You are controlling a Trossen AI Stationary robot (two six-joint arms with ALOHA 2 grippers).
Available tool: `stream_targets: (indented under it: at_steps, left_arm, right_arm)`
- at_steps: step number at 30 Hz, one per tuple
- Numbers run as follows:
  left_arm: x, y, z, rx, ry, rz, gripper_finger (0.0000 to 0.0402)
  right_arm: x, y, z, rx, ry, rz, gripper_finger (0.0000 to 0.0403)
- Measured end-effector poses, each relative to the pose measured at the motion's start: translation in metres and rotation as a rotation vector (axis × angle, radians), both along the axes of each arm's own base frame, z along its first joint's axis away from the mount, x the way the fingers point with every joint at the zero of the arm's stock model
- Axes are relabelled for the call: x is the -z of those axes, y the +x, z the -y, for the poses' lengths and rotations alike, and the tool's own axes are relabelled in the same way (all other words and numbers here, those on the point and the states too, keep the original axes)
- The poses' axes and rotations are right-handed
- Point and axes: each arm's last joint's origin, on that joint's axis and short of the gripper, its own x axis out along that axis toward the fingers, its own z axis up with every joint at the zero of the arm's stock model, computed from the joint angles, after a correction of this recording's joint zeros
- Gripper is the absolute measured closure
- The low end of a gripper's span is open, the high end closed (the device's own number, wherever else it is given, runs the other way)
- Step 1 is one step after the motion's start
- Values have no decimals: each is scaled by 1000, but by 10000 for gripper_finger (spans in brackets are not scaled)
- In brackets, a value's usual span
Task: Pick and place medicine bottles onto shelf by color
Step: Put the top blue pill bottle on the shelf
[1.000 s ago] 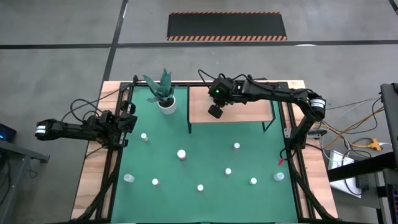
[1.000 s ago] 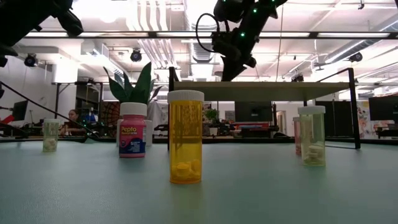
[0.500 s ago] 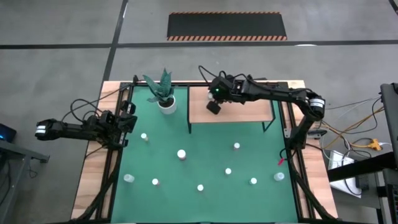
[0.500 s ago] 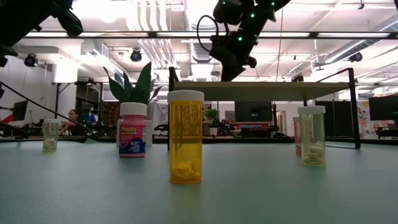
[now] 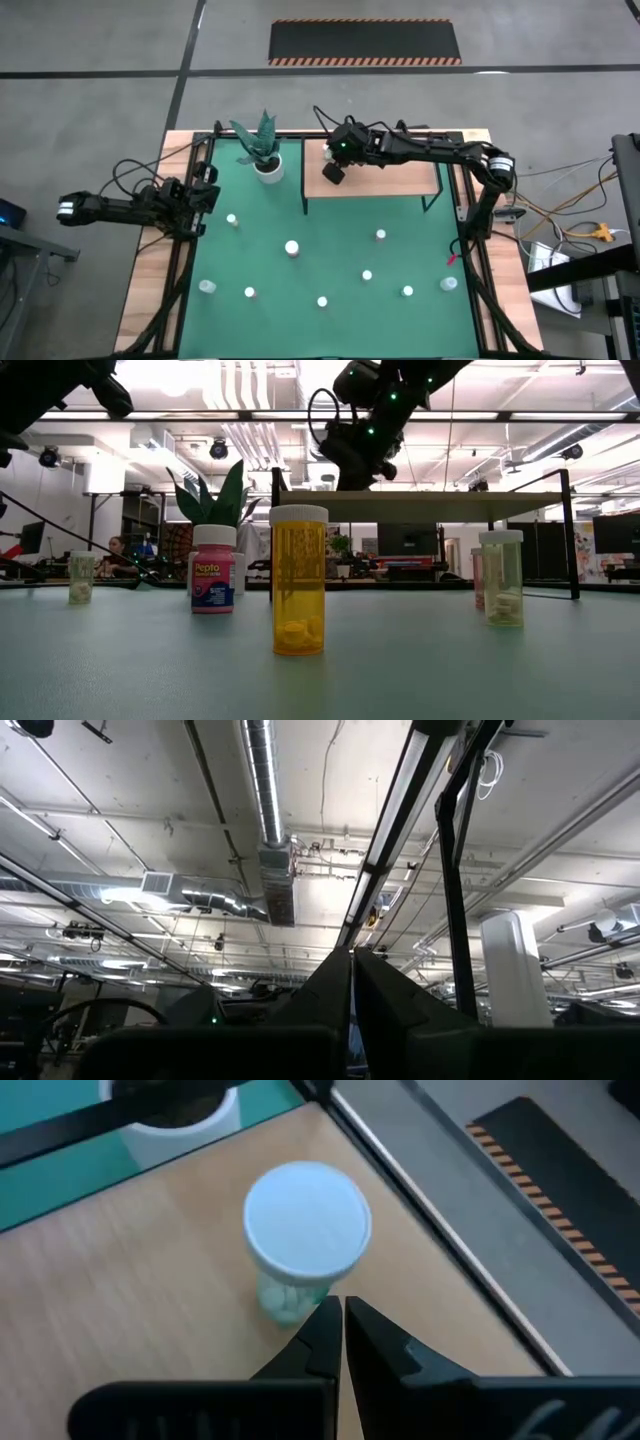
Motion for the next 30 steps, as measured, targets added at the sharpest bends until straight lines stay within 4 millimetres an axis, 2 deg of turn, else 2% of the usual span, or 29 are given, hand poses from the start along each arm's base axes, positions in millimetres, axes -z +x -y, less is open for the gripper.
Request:
stream_targets:
  at_steps: [7, 12, 18, 23, 30]
  left_arm:
    - [0, 0, 0, 0, 0, -2, 402]
    - [0, 0, 0, 0, 0, -2, 402]
    - [0, 0, 0, 0, 0, -2, 402]
    - [0, 0, 0, 0, 0, -4, 402]
    - [0, 0, 0, -1, 0, -4, 402]
  right_arm:
    - [6, 3, 0, -14, 19, -11, 394]
    - [1, 11, -3, -47, 35, 93, 394]
    - [3, 8, -3, -51, 46, 55, 394]
    - [0, 13, -17, -237, 176, 120, 394]
    - [-6, 20, -14, -227, 43, 173, 394]
